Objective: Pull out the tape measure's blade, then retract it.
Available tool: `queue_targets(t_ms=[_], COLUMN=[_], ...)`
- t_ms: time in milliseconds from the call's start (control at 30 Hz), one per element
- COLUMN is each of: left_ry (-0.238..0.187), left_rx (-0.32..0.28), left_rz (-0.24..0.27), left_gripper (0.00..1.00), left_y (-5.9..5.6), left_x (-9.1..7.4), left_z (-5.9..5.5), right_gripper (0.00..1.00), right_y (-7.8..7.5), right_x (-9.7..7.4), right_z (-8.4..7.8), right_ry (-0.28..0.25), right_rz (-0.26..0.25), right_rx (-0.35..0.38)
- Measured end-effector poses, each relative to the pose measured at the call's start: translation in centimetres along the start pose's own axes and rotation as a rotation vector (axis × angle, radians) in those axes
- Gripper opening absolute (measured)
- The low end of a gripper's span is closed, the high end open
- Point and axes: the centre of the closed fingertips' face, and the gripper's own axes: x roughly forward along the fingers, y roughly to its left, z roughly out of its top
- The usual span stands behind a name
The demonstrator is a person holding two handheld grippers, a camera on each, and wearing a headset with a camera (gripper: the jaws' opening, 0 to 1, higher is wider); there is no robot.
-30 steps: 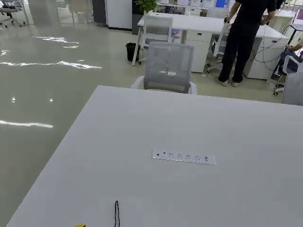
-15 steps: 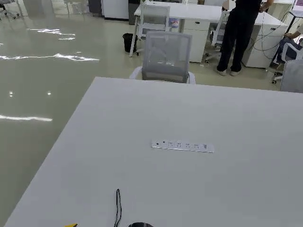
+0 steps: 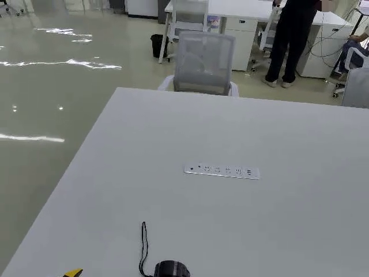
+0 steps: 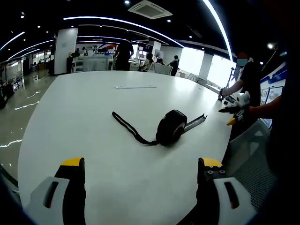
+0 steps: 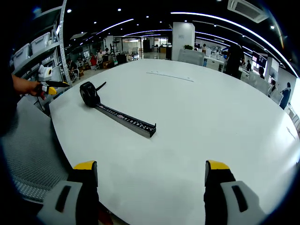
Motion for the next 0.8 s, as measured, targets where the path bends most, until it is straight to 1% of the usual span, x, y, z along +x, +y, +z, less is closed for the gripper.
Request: queue_targets(t_ms=[100, 133, 200, 267, 333, 400, 433, 500, 533, 567, 633, 700, 733, 767, 800], left_ry=[-0.001, -0.003, -0.003, -0.004, -0.002, 0.006, 0.001, -0.018, -0.044, -0.049, -0.04, -0.053, -0.051, -0.024, -0.012], left_rx=[-0.005, -0.006, -0.014, -0.023, -0.031, -0.048, -0.059, -0.068, -0.052, -0.043, -0.03, -0.027, -0.027, -0.032, -0.028], left_rz=[0.006, 0.008, 0.017, 0.025, 0.03, 0.035, 0.042, 0.053, 0.053, 0.051, 0.055, 0.053, 0.057, 0.065, 0.068], left_gripper=[0.99, 0.99, 0.99, 0.99, 0.99, 0.99, 0.99, 0.99, 0.99, 0.99, 0.99, 0.99, 0.99, 0.99, 0.99], left_y=[-0.1, -0.2, 0.1, 0.1, 0.0, 0.1, 0.2, 0.3, 0.4, 0.3, 0.1, 0.1, 0.3, 0.6, 0.8], left_x=[-0.2, -0.2, -0.2, -0.3, -0.4, -0.5, -0.5, -0.5, -0.3, -0.3, -0.3, -0.4, -0.4, -0.3, -0.3], left_z=[0.0, 0.1, -0.1, 0.0, 0.0, -0.1, 0.0, 0.4, 0.5, 0.6, 0.7, 1.0, 0.9, 0.5, 0.3], right_gripper=[0.97, 0.97, 0.96, 0.97, 0.96, 0.95, 0.96, 0.96, 0.97, 0.97, 0.97, 0.94, 0.94, 0.95, 0.95], right_y=[0.0, 0.0, 0.1, 0.1, 0.0, -0.5, -0.8, -1.0, -0.9, -0.9, -1.0, -0.9, -0.7, -0.5, -0.4], right_x=[0.0, 0.0, 0.0, 0.0, 0.1, 0.0, 0.0, -0.1, 0.0, 0.1, 0.2, 0.3, 0.2, 0.0, -0.1], right_z=[0.0, 0.0, -0.1, -0.1, -0.2, 0.0, 0.2, 0.4, 0.6, 0.6, 0.5, 0.4, 0.3, 0.5, 0.6], right_ry=[0.0, -0.001, -0.002, 0.001, 0.001, 0.001, -0.009, -0.01, -0.014, -0.016, -0.008, 0.003, 0.01, 0.009, 0.006], right_rz=[-0.002, -0.001, 0.002, 0.006, 0.005, -0.005, -0.01, -0.014, -0.01, -0.007, -0.007, 0.0, 0.002, 0.003, 0.006], right_rx=[-0.016, -0.012, 0.003, -0.014, -0.017, 0.004, 0.014, 0.018, 0.011, 0.006, -0.009, -0.012, -0.028, -0.042, -0.041])
